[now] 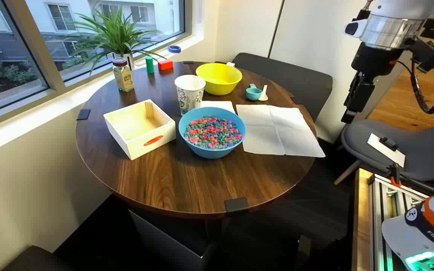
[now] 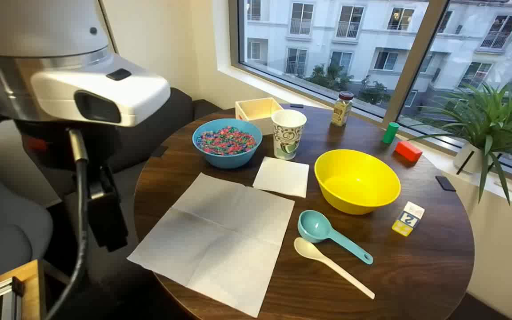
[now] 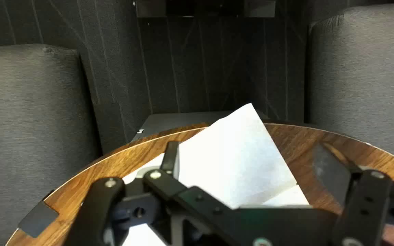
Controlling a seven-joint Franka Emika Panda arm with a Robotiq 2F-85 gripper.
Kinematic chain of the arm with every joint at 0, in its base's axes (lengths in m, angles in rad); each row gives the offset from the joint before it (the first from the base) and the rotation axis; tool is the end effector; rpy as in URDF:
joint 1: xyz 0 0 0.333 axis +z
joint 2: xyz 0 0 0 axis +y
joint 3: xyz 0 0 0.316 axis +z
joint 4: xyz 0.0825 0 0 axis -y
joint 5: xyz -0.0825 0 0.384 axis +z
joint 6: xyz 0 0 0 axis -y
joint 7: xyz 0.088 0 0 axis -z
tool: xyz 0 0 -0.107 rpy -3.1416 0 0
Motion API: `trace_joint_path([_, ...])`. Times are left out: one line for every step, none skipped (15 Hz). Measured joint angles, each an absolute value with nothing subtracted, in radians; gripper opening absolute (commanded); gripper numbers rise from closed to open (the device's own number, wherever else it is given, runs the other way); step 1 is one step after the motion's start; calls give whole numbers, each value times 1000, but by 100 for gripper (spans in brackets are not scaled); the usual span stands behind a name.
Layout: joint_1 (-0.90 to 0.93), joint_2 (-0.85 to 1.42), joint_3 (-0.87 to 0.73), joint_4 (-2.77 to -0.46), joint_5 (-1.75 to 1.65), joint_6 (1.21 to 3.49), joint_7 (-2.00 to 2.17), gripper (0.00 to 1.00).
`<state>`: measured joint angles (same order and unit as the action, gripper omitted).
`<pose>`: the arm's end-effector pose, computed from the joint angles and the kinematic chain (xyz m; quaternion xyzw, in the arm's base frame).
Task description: Pick up some if the substance in the blue bowl and put it on the white paper towel, fold the paper towel into half from left to right
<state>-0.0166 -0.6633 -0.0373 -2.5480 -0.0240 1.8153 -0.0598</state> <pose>0.3410 -0.0210 0.4797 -0.9993 -0.0106 0.0348 0.0018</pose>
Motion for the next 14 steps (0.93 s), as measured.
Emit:
trace_joint_path([-17, -663, -37, -2548, -24, 1815, -60, 100])
trace_joint_path([-17, -663, -37, -2548, -24, 1815, -60, 100])
trace_joint_path([-17, -663, -37, -2548, -24, 1815, -60, 100])
trace_joint_path([-17, -663, -37, -2548, -24, 1815, -60, 100])
trace_joint_path([-17, -663, -37, -2548, -24, 1815, -60, 100])
trace_joint_path([-17, -663, -37, -2548, -24, 1815, -60, 100])
trace_joint_path([-17, -663, -37, -2548, -24, 1815, -60, 100])
trace_joint_path([-17, -663, -37, -2548, -24, 1815, -60, 100])
trace_joint_path([-17, -663, -37, -2548, -24, 1815, -60, 100])
trace_joint_path([-17, -663, -37, -2548, -24, 1815, -60, 100])
trace_joint_path([-17, -663, -37, -2548, -24, 1815, -60, 100])
trace_joint_path([-17, -663, -37, -2548, -24, 1815, -60, 100])
trace_joint_path([-21, -662, -37, -2547, -22, 1829, -24, 100])
trace_joint_path([-29, -659, -35, -2547, -22, 1860, 19, 100])
